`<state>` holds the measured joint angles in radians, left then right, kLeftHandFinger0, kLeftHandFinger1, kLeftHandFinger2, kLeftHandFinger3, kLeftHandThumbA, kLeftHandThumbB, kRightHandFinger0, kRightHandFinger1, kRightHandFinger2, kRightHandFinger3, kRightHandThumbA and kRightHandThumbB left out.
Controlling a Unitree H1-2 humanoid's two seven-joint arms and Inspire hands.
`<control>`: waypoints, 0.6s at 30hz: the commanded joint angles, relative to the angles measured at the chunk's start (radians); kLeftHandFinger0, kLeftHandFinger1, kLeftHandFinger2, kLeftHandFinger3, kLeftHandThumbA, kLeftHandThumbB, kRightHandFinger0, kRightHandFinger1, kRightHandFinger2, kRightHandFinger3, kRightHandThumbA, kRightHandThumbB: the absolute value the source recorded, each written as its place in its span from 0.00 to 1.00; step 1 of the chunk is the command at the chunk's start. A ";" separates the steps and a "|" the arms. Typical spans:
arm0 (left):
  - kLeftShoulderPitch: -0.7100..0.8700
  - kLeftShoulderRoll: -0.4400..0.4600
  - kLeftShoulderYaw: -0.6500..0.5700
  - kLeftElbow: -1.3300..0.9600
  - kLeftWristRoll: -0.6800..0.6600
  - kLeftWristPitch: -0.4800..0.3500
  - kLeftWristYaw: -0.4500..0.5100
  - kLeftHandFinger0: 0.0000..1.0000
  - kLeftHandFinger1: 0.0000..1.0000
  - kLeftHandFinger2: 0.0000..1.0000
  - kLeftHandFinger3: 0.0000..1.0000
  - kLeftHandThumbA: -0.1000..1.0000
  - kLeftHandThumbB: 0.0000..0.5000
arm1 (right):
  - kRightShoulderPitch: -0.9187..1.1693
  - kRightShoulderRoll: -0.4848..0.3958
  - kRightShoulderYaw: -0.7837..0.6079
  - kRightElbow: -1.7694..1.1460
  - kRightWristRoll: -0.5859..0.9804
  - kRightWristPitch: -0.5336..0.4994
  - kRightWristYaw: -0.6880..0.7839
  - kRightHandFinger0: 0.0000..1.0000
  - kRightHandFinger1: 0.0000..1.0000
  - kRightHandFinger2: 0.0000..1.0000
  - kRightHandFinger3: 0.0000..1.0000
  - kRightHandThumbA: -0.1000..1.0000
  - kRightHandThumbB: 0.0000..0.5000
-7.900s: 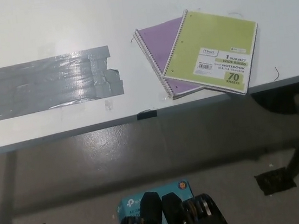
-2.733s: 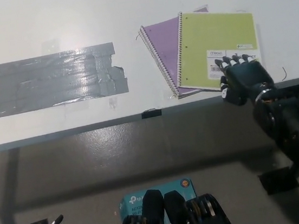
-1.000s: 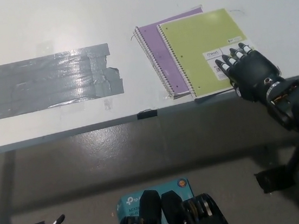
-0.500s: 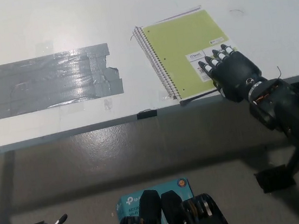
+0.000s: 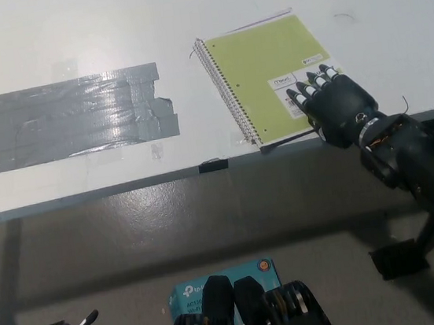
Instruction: The robot uses its right hand to align two notebooks stacked together until they are fully overlapped
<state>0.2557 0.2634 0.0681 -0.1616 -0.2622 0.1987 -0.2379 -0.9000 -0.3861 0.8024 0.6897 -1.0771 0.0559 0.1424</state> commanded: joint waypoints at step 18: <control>0.006 0.017 -0.004 -0.017 -0.014 -0.037 -0.034 0.57 0.63 0.79 1.00 1.00 1.00 | -0.038 0.062 -0.022 -0.003 -0.016 0.087 0.168 1.00 1.00 1.00 1.00 1.00 0.99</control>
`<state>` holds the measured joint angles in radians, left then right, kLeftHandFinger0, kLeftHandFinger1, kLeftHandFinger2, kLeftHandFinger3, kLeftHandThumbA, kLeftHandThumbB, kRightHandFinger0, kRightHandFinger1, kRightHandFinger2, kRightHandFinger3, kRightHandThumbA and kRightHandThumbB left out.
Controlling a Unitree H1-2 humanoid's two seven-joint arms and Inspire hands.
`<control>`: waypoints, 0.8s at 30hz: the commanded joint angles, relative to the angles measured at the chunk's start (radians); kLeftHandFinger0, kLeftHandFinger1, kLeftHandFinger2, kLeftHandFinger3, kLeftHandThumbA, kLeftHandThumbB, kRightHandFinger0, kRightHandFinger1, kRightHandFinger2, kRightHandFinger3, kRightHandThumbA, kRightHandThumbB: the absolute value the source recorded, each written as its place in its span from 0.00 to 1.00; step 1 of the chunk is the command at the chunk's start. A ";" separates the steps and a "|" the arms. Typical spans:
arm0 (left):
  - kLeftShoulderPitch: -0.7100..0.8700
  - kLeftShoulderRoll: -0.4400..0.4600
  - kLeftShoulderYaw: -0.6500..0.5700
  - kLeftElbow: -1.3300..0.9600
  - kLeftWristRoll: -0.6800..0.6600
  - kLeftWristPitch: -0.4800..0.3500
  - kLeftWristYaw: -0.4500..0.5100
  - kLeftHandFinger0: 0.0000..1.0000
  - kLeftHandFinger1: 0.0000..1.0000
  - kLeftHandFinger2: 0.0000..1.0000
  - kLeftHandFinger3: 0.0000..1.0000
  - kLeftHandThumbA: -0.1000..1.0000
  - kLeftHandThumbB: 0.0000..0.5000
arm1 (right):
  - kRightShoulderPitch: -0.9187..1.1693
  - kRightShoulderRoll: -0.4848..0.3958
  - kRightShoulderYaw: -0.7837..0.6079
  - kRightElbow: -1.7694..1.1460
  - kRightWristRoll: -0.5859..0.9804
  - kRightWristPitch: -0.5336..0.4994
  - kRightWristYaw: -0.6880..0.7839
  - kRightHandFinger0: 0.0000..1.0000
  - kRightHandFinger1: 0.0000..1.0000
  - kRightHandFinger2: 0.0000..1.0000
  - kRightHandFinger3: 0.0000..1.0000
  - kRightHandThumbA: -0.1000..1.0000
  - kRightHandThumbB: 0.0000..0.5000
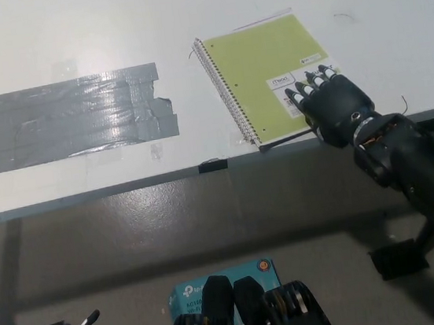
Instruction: The robot uses its right hand to align two notebooks stacked together until they are fully overlapped
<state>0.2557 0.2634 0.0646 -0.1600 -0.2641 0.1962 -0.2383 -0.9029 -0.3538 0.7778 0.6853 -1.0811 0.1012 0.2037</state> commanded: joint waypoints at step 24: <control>0.007 0.014 -0.004 -0.022 -0.014 -0.034 -0.035 0.56 0.64 0.79 1.00 1.00 1.00 | -0.053 0.065 0.001 0.015 -0.023 0.125 0.201 1.00 1.00 1.00 1.00 1.00 0.96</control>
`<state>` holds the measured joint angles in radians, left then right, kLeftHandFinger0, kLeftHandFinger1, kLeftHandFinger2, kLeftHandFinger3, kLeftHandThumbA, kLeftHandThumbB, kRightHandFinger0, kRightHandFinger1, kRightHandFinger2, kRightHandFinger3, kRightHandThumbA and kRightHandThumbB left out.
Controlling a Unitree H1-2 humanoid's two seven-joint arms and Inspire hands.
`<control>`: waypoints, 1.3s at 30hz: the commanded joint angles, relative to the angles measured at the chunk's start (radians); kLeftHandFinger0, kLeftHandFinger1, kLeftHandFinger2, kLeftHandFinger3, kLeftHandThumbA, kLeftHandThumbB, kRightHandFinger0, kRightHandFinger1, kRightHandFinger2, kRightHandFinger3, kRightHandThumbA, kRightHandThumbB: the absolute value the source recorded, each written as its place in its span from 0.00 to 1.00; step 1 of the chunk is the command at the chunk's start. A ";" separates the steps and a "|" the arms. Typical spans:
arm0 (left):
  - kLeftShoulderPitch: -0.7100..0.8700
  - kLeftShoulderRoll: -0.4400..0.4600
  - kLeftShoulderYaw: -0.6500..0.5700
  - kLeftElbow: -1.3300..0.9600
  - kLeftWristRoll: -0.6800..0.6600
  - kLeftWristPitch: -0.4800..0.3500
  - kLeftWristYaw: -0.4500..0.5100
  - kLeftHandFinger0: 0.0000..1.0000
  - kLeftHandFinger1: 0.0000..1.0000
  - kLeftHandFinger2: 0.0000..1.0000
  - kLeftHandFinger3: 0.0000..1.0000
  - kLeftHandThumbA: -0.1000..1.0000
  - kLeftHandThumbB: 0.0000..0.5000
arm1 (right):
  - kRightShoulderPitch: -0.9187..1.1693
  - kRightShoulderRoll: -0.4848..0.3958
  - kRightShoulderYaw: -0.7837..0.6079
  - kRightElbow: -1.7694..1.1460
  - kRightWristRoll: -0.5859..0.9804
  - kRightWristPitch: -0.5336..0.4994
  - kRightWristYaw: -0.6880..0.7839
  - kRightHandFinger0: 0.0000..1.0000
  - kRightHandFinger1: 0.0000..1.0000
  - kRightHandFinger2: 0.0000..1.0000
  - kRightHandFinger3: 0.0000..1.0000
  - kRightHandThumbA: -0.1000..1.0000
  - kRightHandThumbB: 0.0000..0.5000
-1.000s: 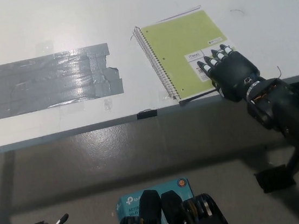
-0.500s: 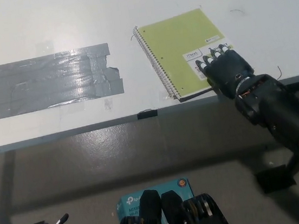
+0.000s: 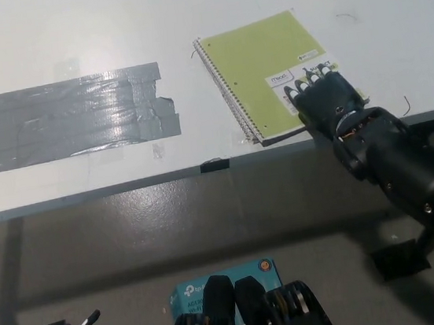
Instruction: The robot uses its right hand to align two notebooks stacked together until they are fully overlapped
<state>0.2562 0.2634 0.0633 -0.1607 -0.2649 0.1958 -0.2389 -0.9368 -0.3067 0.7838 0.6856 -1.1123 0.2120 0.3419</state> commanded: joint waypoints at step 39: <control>0.076 0.008 0.017 -0.007 0.002 -0.029 -0.026 0.52 0.62 0.75 1.00 1.00 1.00 | -0.217 -0.040 -0.092 -0.075 -0.003 0.051 0.108 1.00 1.00 1.00 1.00 1.00 0.87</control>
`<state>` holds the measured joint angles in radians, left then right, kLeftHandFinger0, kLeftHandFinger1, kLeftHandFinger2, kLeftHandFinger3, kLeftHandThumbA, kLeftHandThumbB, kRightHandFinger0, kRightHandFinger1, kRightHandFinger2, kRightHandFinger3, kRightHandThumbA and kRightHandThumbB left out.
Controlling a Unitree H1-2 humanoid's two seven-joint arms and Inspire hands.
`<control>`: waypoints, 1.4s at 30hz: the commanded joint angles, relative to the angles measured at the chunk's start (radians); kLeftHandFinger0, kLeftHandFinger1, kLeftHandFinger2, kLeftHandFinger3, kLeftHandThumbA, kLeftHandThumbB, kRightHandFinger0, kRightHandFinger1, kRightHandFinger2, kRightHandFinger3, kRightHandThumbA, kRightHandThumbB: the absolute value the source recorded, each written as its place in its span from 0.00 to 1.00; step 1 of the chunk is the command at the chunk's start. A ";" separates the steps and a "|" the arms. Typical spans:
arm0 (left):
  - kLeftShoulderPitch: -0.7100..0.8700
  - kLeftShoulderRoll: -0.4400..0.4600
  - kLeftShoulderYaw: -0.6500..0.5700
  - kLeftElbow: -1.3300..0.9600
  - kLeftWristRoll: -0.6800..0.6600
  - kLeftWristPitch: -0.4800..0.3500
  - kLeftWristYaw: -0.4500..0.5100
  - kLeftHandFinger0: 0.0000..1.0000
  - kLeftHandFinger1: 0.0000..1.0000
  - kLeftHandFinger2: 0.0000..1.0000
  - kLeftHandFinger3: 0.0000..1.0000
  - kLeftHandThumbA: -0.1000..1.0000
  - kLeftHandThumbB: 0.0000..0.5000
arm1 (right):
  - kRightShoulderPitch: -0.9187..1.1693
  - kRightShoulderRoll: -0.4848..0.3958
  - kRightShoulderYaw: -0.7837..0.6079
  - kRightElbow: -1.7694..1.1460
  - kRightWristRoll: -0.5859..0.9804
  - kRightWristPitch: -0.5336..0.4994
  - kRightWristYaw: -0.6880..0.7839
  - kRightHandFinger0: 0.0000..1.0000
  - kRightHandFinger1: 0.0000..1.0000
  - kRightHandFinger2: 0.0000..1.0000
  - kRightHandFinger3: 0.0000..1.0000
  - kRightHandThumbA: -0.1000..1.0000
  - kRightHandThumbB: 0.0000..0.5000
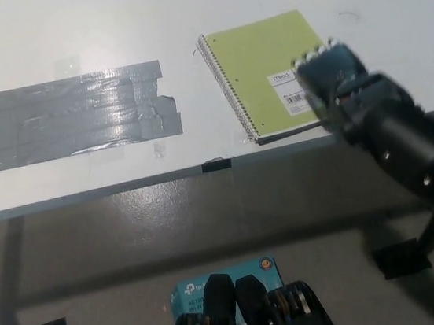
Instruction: The robot uses its right hand to align two notebooks stacked together until they are fully overlapped
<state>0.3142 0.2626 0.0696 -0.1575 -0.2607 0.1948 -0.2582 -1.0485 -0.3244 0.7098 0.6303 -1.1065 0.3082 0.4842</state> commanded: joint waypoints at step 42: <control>0.054 0.026 0.045 0.009 -0.017 -0.040 -0.017 0.49 0.59 0.71 1.00 1.00 1.00 | 1.075 -0.174 -1.109 -1.268 0.443 -0.107 -0.248 1.00 1.00 1.00 1.00 1.00 0.66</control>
<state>0.3449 0.2624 0.0870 -0.1245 -0.2618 0.1974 -0.2583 -0.3465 -0.5926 -0.1186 -0.3402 -0.8745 0.2679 0.4476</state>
